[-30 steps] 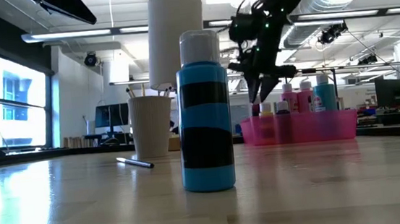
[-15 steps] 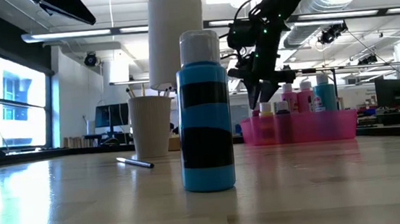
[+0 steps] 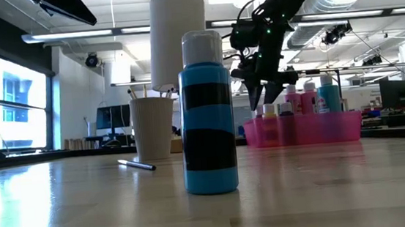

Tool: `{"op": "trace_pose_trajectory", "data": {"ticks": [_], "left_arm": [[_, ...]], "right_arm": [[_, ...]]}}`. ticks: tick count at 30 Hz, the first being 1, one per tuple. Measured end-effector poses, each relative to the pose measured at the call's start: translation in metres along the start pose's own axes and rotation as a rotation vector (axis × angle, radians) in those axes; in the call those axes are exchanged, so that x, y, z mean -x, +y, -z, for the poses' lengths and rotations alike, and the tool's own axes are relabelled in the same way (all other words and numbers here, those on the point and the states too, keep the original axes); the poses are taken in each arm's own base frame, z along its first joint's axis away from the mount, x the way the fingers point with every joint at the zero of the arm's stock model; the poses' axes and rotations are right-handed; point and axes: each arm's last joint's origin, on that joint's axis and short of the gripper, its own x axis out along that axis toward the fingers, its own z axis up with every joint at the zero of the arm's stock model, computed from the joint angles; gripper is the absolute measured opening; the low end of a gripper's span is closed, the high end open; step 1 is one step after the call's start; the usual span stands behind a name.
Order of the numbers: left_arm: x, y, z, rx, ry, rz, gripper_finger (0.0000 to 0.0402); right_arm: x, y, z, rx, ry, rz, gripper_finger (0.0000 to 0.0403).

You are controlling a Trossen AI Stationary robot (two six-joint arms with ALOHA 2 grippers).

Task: Pick & Place Paint Supplies
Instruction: Put the small blue paint bottle into the pink bin

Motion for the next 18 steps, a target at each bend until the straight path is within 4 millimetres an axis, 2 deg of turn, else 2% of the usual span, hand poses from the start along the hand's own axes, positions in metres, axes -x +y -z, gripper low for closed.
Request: {"op": "trace_pose_trajectory", "data": {"ticks": [4,8,18], "left_arm": [[0.0,0.0,0.0,0.0,0.001,0.003,0.0049],[0.0,0.0,0.0,0.0,0.001,0.002,0.0049],[0.0,0.0,0.0,-0.002,0.002,0.0,0.0049]], "right_arm": [[0.001,0.0,0.0,0.021,-0.002,-0.001,0.0214],[0.009,-0.001,-0.001,0.02,-0.025,-0.007,0.022],[0.057,-0.006,-0.003,0.03,-0.161,-0.038,0.0211]]}}
